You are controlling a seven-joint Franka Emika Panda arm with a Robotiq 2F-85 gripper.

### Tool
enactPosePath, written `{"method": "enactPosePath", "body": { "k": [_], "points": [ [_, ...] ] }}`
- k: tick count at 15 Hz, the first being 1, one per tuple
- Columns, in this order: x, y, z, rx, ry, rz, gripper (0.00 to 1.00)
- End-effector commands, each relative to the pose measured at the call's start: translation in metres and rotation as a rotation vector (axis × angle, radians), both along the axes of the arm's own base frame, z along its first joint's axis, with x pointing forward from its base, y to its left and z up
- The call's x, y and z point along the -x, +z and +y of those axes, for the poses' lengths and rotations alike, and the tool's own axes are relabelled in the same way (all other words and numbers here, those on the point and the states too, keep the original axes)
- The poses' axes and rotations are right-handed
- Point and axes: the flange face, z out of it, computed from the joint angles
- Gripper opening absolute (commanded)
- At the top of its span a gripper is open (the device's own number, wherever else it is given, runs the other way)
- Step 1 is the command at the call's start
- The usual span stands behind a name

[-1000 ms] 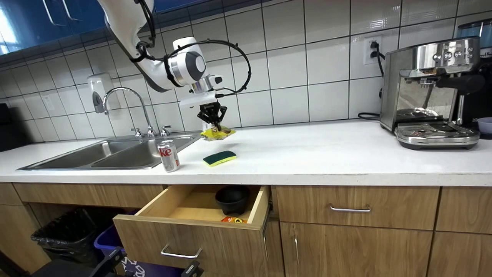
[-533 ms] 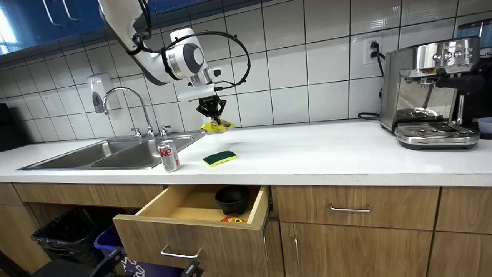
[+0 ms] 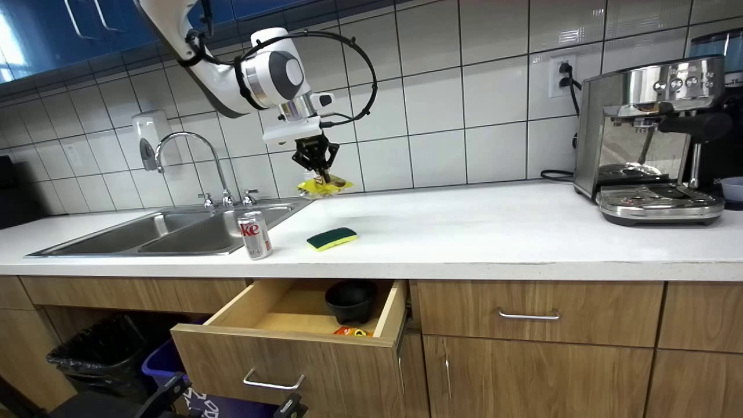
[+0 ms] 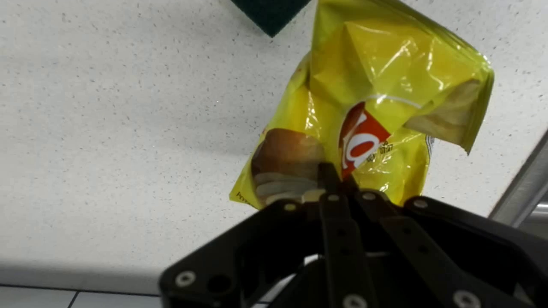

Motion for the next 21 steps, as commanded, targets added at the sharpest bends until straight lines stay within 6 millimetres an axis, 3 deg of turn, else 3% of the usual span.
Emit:
{"method": "enactPosePath", "body": {
  "k": [1,6,13,21],
  "points": [
    [0.026,0.016,-0.005,-0.013,0.016,0.018,0.00],
    [0.054,0.019,-0.007,-0.020,-0.001,0.030,0.00],
    [0.093,0.007,-0.005,-0.019,-0.040,0.070,0.00],
    [0.146,0.000,-0.008,-0.010,0.018,0.115,0.00]
  ]
}}
